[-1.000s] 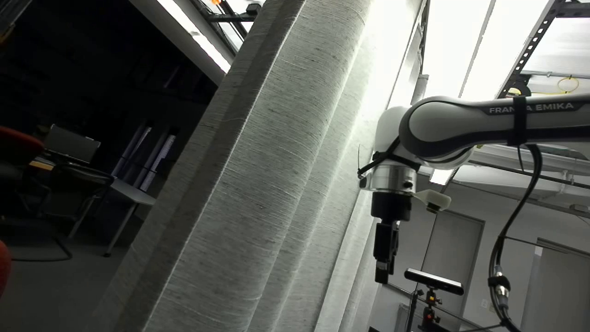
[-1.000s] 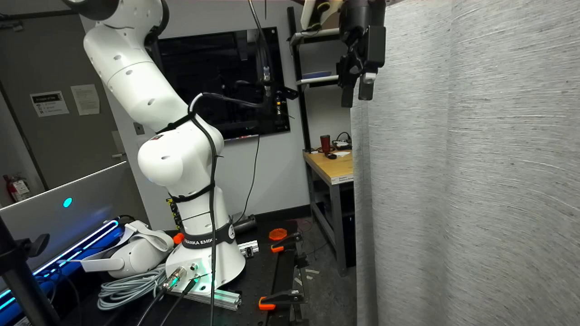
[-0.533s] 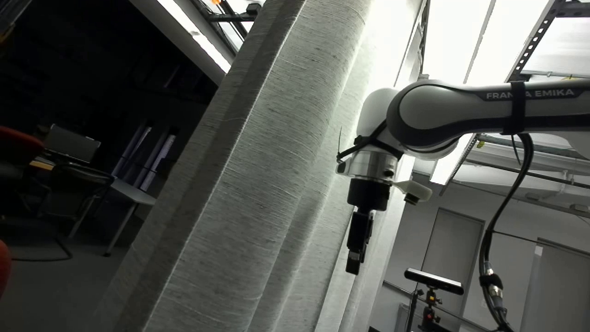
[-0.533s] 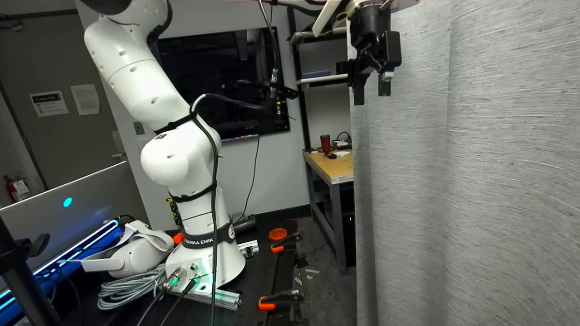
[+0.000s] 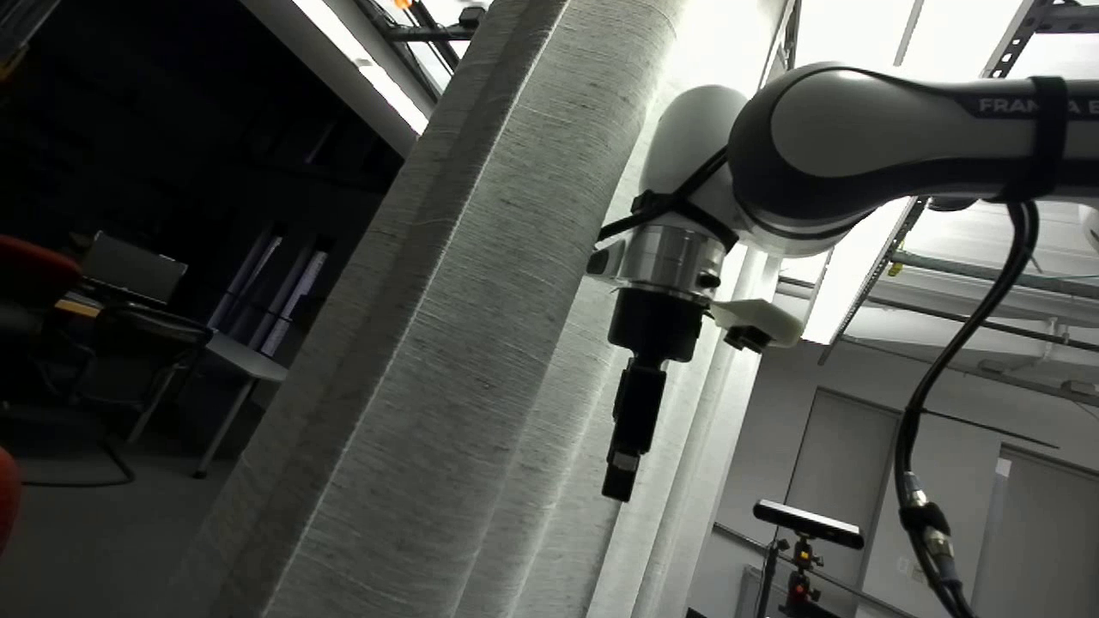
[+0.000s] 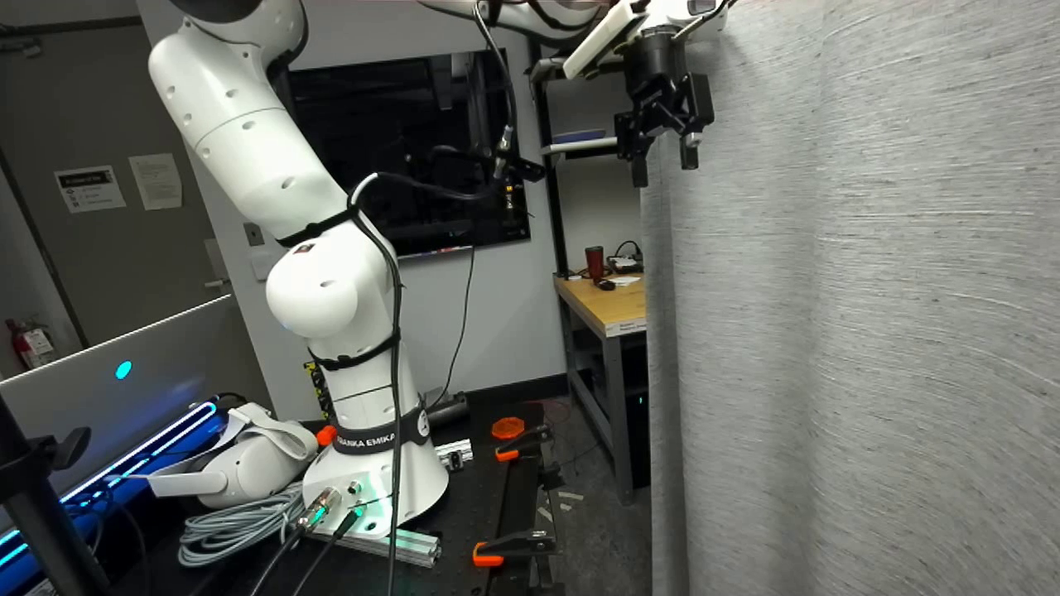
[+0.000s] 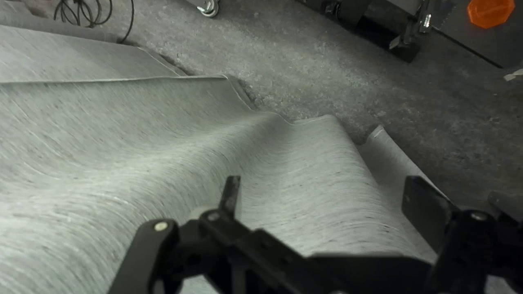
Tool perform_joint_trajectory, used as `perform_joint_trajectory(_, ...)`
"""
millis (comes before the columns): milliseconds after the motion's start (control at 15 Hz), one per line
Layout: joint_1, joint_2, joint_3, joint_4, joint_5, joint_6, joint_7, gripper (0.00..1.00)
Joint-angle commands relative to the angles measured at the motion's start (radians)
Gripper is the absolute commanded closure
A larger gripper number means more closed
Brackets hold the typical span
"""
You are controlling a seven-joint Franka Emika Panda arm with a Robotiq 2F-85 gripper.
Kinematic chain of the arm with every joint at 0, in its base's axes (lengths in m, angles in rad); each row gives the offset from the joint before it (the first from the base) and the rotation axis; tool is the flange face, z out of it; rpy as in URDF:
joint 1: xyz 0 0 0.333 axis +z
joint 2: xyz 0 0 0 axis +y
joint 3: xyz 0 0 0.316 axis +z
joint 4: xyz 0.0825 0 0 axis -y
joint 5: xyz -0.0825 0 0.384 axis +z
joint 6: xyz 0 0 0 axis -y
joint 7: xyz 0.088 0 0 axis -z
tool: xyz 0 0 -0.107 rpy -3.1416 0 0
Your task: Move the curtain to the right
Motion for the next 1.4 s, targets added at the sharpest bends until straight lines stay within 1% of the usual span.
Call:
perform_joint_trajectory(0, 0.035, 0.008, -0.011, 0.025, 0.082, 0.040, -0.086, 0.00)
perform_joint_trajectory(67, 0.017, 0.001, 0.004, 0.006, 0.043, 0.018, -0.031, 0.00)
perform_joint_trajectory(267, 0.024, 0.001, 0.004, 0.009, 0.065, 0.030, -0.055, 0.00)
perform_joint_trajectory(533, 0.025, 0.010, 0.003, 0.014, 0.061, 0.029, -0.065, 0.00)
perform_joint_trajectory(933, 0.071, 0.049, 0.056, 0.063, 0.067, 0.048, -0.105, 0.00)
perform_joint_trajectory(1067, 0.077, 0.056, 0.075, 0.084, 0.060, 0.089, -0.077, 0.00)
perform_joint_trajectory(1333, 0.077, 0.073, 0.084, 0.117, 0.095, 0.209, -0.036, 0.00)
